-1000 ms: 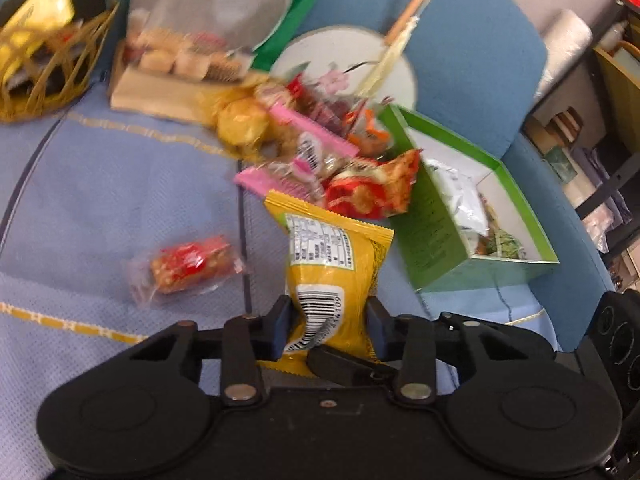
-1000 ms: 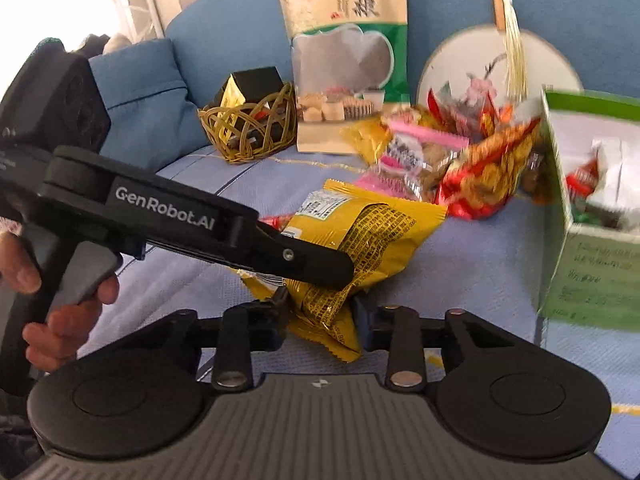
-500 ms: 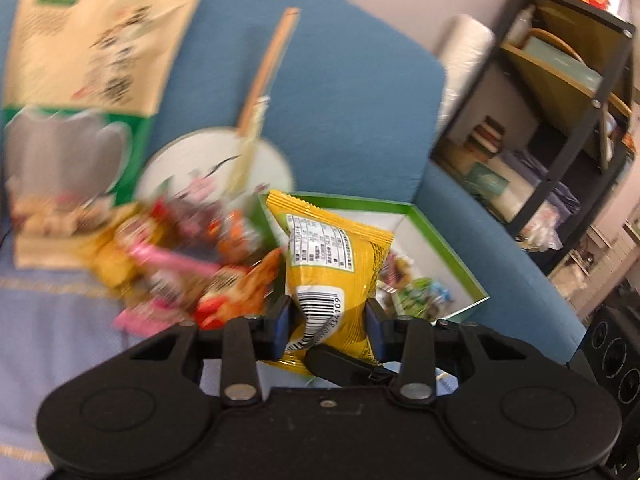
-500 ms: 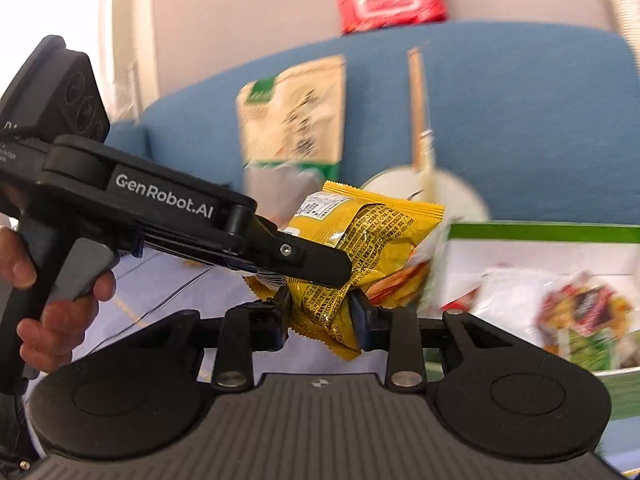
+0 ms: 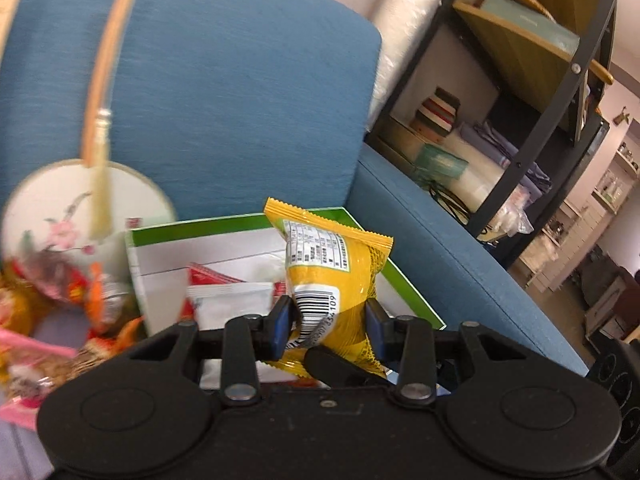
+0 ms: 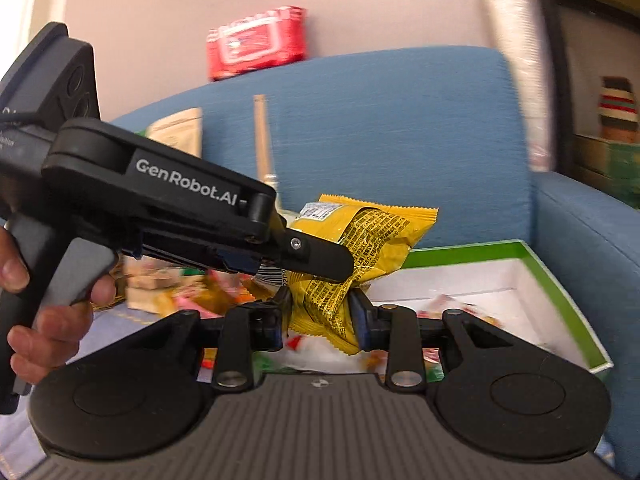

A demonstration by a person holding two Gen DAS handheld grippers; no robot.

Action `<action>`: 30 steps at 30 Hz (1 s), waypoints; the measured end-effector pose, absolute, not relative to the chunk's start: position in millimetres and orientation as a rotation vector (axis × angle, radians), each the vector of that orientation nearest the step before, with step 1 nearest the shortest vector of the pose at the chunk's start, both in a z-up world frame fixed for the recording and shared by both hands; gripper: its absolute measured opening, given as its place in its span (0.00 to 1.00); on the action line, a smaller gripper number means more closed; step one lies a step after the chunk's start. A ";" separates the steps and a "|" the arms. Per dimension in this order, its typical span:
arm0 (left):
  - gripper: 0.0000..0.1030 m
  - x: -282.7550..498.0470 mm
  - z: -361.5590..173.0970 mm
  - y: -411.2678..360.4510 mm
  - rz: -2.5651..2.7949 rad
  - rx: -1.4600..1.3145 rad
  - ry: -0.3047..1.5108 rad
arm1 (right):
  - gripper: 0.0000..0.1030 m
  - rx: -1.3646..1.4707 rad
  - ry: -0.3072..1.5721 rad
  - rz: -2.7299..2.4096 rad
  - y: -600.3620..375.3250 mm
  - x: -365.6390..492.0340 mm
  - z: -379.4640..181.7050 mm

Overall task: Organize snacks
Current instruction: 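Carry the yellow bag into the green box and open both tools, then move both open tools back from the box toward the remaining snacks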

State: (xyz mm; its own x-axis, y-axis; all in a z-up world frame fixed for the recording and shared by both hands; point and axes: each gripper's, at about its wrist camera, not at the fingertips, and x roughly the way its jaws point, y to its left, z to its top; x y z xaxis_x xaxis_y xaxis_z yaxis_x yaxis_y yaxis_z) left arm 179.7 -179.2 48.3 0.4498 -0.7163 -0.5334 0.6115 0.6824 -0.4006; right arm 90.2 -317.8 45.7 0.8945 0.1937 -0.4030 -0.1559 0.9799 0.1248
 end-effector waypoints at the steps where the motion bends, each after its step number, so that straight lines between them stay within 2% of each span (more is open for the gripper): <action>1: 0.08 182.2 45.8 -184.0 -0.835 -0.151 0.740 | 0.54 0.089 0.432 0.165 -321.4 91.7 44.1; 11: 0.11 203.2 20.1 -215.1 -0.829 -0.140 0.779 | 0.52 0.062 0.479 0.086 -339.1 96.3 27.5; 13: 0.26 204.7 16.6 -215.5 -0.813 -0.137 0.788 | 0.52 0.048 0.509 0.078 -338.0 103.7 22.8; 15: 1.00 202.8 15.7 -216.5 -0.785 -0.131 0.779 | 0.54 0.023 0.565 0.056 -337.7 112.3 14.7; 17: 1.00 194.5 18.0 -207.8 -0.737 -0.140 0.721 | 0.60 0.003 0.555 0.013 -337.5 112.3 11.6; 18: 1.00 190.2 19.5 -203.1 -0.719 -0.142 0.695 | 0.72 -0.015 0.552 -0.005 -336.6 110.6 12.8; 19: 1.00 188.3 20.8 -200.2 -0.711 -0.140 0.687 | 0.88 -0.022 0.535 -0.009 -336.2 107.7 15.4; 21: 1.00 186.6 23.2 -193.5 -0.710 -0.133 0.700 | 1.00 -0.012 0.474 -0.008 -335.0 98.0 21.4; 24: 1.00 180.6 26.3 -178.7 -0.693 -0.137 0.695 | 1.00 -0.020 0.434 0.004 -329.3 89.7 28.8; 30: 1.00 164.5 31.9 -147.0 -0.667 -0.124 0.654 | 1.00 0.013 0.470 0.023 -310.7 71.1 43.4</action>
